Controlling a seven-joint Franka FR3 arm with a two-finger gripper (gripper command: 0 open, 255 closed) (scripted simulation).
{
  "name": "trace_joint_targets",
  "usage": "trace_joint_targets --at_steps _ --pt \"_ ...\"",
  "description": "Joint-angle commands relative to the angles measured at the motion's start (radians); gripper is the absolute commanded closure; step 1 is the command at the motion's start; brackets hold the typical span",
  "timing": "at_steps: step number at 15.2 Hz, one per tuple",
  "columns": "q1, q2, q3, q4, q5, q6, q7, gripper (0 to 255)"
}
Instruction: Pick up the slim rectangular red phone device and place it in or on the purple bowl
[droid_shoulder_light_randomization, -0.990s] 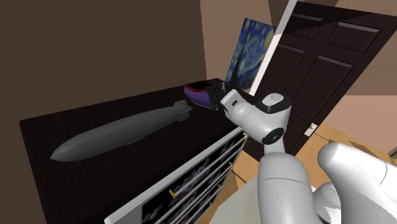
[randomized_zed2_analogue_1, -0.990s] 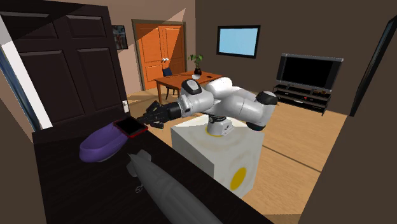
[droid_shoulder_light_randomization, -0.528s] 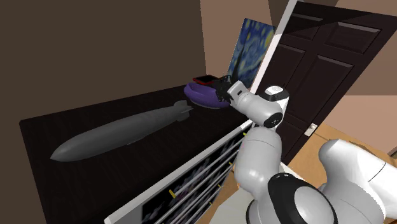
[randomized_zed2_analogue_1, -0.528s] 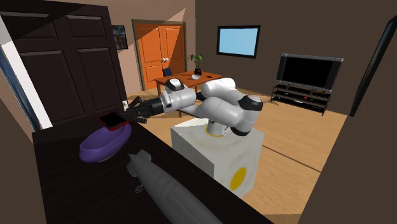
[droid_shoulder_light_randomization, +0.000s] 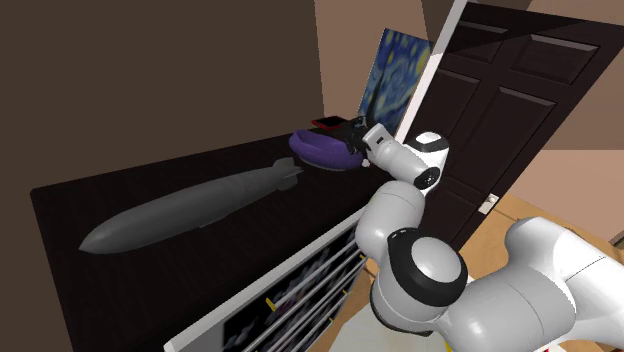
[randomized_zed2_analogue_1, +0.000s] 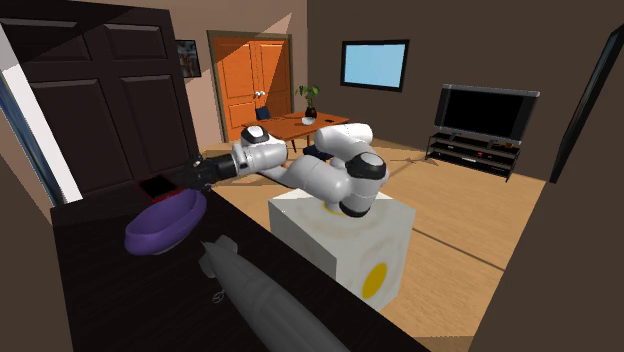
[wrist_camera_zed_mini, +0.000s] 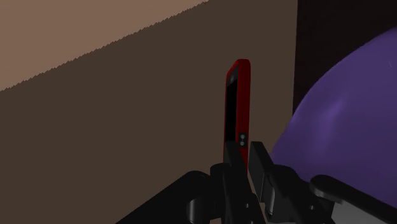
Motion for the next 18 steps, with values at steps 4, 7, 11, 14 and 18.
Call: trace_joint_targets --at_steps 4,7,11,14,18 --pt "0.012 -0.002 0.081 -0.005 0.084 -0.014 -0.05 255" --pt "0.022 -0.002 0.132 -0.006 0.137 -0.025 -0.081 255" --pt "0.031 -0.002 0.189 -0.004 0.198 -0.036 -0.117 255" --pt "0.031 0.004 0.192 -0.004 0.199 -0.036 -0.123 255" --pt "0.03 0.014 0.196 -0.004 0.202 -0.036 -0.135 255"
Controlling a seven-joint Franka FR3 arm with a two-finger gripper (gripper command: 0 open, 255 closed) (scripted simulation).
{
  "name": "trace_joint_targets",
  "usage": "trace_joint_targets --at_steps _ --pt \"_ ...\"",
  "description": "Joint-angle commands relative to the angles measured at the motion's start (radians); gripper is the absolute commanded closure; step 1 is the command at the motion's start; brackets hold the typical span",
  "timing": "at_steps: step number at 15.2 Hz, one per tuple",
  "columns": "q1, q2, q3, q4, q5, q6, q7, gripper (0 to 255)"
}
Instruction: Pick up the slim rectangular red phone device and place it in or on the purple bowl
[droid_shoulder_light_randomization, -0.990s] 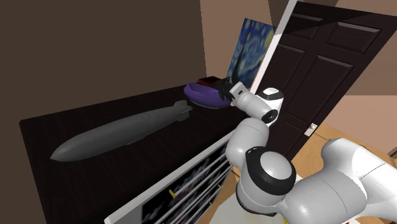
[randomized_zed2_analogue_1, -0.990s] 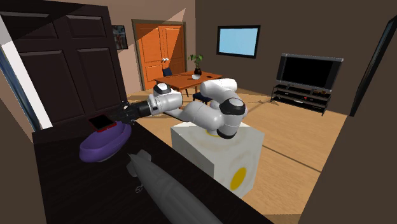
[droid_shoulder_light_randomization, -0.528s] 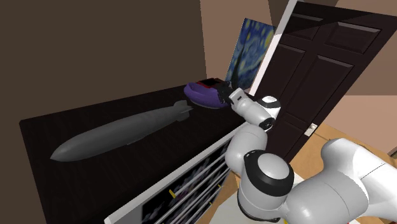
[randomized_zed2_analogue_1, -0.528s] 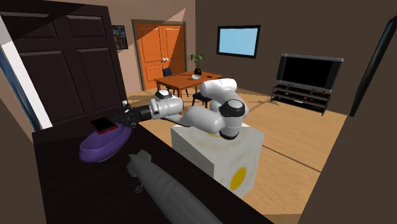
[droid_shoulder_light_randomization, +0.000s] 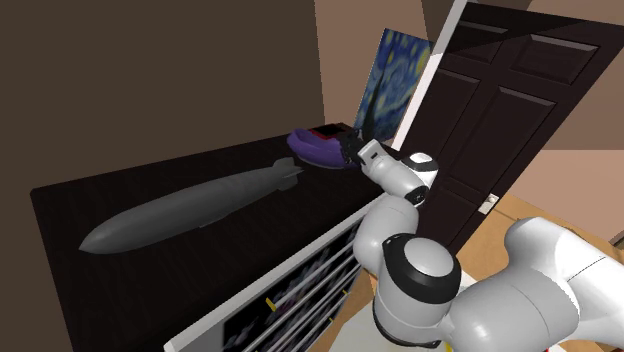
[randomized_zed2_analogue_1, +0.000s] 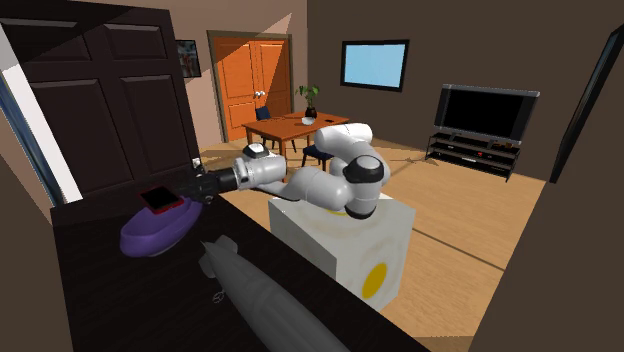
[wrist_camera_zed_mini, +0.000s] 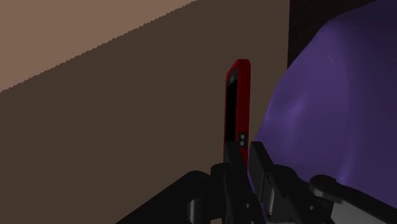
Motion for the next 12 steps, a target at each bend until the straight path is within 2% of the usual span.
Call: trace_joint_targets --at_steps 1,5,6,10,12 --pt "0.002 0.001 0.009 0.005 -0.055 -0.002 -0.002 0" --pt "0.033 0.001 0.016 -0.029 -0.054 0.001 -0.001 0" --pt "0.005 0.02 0.021 -0.003 -0.045 0.004 -0.026 0" --pt "0.112 0.053 0.051 -0.165 -0.035 0.058 -0.057 0" --pt "0.111 0.064 0.055 -0.165 -0.032 0.058 -0.069 0"
